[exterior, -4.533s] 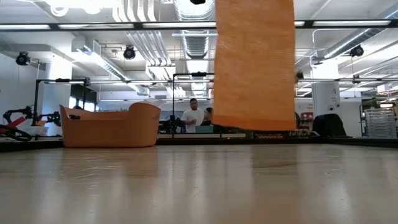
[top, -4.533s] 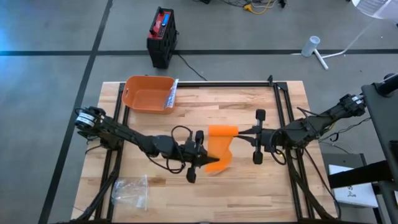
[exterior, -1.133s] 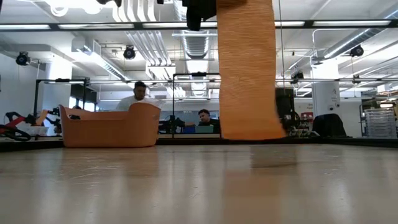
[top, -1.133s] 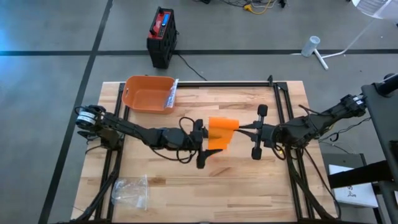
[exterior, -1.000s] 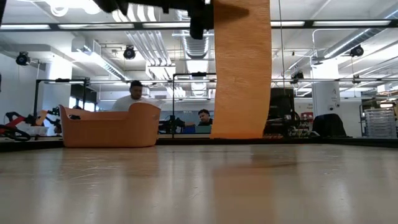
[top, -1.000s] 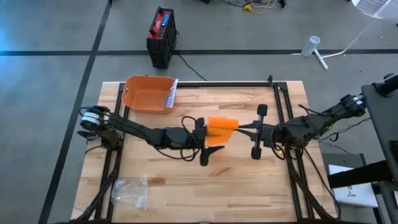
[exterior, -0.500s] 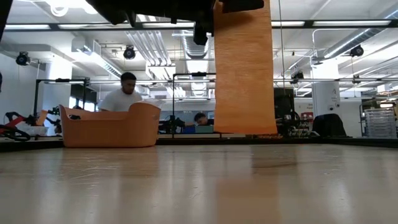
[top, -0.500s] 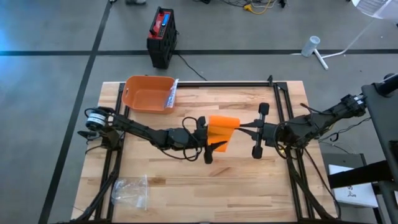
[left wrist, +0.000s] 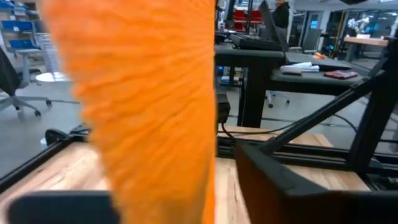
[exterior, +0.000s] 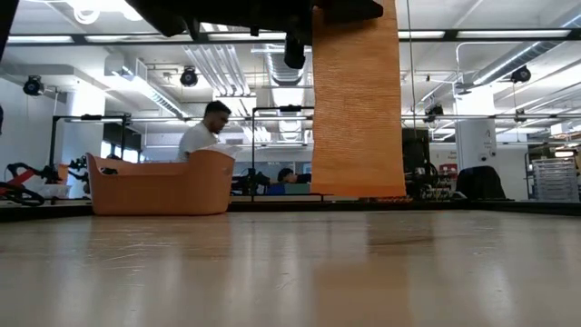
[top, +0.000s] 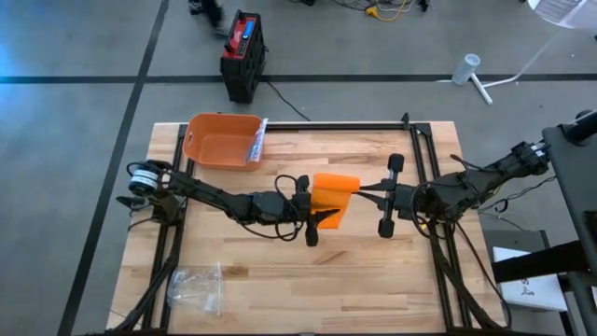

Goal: Roll bandage
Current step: Roll the orange bandage

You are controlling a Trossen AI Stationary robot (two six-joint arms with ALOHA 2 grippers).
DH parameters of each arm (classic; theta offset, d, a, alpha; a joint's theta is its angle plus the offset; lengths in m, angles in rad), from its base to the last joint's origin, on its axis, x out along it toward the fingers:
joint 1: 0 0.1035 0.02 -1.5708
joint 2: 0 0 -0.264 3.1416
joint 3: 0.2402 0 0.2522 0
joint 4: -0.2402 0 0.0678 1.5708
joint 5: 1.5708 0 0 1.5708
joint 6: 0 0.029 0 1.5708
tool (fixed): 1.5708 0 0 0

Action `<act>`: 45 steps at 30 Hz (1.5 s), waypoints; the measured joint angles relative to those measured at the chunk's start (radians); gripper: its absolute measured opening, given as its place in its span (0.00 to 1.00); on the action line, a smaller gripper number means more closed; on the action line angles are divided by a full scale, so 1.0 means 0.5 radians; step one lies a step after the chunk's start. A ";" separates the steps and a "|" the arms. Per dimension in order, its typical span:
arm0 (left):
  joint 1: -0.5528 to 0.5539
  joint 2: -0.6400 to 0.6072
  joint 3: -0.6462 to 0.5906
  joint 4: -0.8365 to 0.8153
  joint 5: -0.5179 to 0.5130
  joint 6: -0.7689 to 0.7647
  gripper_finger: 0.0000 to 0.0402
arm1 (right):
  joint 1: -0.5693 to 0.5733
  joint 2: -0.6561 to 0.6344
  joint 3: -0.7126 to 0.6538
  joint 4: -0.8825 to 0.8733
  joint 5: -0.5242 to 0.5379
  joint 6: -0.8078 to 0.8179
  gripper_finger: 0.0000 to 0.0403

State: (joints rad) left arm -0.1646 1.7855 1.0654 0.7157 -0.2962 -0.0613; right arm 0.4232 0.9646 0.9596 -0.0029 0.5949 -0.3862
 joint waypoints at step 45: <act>-0.351 -0.033 0.636 -0.232 0.515 -0.373 0.00 | 0.000 0.160 -0.029 -0.427 -0.036 0.127 0.00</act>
State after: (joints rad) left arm -0.3403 1.7692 1.3834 0.5998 -0.0386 -0.2476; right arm 0.4232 1.0448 0.9451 -0.2166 0.5771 -0.3228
